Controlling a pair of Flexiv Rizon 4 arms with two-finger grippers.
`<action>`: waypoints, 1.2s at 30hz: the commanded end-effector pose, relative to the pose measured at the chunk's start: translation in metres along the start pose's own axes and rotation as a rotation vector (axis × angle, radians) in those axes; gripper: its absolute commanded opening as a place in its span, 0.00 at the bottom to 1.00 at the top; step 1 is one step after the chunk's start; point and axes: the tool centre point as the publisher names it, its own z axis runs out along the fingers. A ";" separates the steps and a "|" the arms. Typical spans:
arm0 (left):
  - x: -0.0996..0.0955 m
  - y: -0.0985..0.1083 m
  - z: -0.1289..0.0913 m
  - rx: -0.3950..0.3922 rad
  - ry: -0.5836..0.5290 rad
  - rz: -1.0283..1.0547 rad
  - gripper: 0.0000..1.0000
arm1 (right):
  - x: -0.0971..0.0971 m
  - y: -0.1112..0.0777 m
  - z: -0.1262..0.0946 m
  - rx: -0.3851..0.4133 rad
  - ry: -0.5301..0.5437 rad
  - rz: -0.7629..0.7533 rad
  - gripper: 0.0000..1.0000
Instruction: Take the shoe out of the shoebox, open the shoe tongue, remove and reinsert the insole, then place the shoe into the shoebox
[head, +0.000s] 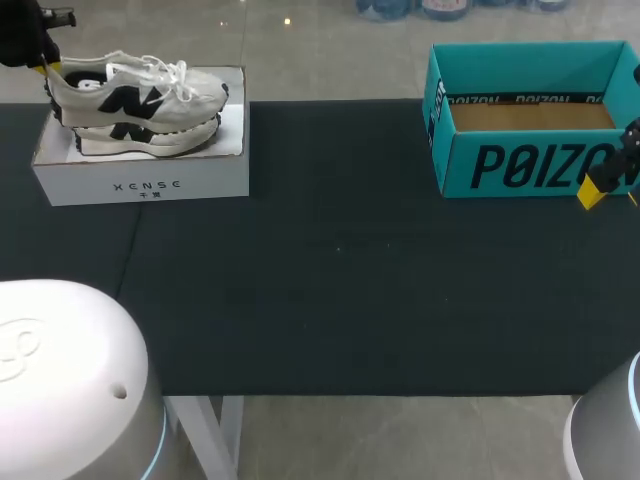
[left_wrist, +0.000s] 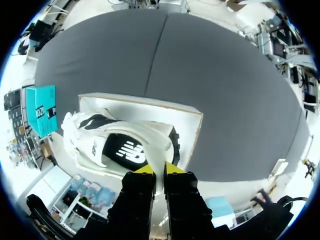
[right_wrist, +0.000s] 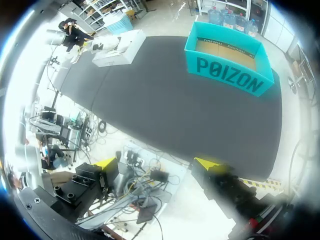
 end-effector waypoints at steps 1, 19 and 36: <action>-0.013 -0.020 -0.047 -0.080 -0.005 -0.003 0.00 | 0.000 0.002 0.000 0.005 0.001 0.001 1.00; -0.154 -0.127 -0.074 -0.056 -0.077 0.113 0.00 | 0.000 0.002 0.000 0.005 0.001 0.001 1.00; -0.282 -0.244 -0.025 0.034 -0.121 0.160 0.00 | 0.000 0.002 0.000 0.005 0.001 0.001 1.00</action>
